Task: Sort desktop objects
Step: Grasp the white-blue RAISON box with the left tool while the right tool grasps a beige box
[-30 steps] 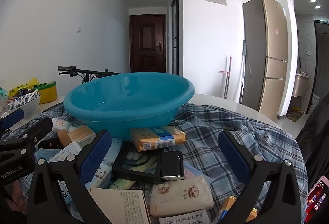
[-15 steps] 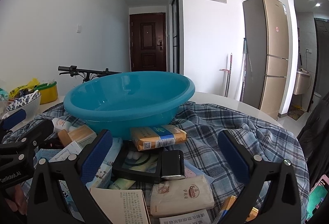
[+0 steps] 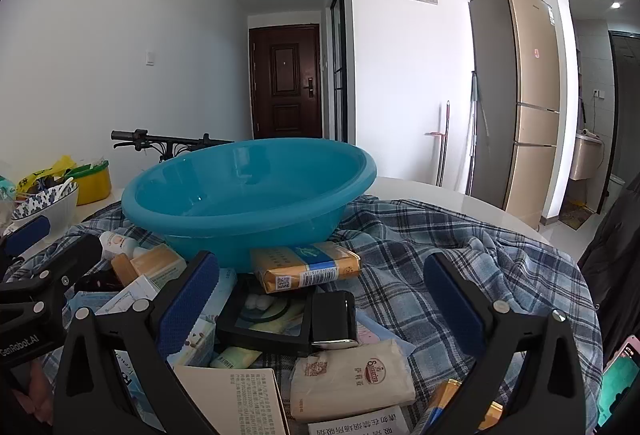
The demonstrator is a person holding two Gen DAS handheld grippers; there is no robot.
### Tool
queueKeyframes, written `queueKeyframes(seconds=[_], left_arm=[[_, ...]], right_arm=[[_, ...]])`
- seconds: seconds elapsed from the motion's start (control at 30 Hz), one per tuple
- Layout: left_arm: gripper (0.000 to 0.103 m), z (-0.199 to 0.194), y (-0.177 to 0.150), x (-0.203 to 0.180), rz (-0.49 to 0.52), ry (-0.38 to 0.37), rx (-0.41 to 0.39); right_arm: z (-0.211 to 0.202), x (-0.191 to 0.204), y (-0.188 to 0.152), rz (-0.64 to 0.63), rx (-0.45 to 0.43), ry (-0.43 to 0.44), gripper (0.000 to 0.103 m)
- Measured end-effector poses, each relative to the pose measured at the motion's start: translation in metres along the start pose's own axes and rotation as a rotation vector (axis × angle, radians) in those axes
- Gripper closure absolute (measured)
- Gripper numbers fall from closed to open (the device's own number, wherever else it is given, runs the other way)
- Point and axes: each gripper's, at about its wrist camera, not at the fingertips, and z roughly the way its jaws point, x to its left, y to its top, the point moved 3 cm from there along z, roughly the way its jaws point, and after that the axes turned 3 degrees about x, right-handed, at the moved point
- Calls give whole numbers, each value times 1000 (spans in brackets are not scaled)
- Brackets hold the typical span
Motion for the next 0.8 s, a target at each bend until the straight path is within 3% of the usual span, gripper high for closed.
queueKeyframes(seconds=[0.37, 0.8], left_arm=[[0, 0, -1, -1, 3, 3, 2], [0, 4, -1, -7, 25, 12, 33]], right_arm=[[-4, 3, 1, -14, -24, -8, 1], [12, 10, -2, -53, 65, -15, 1]])
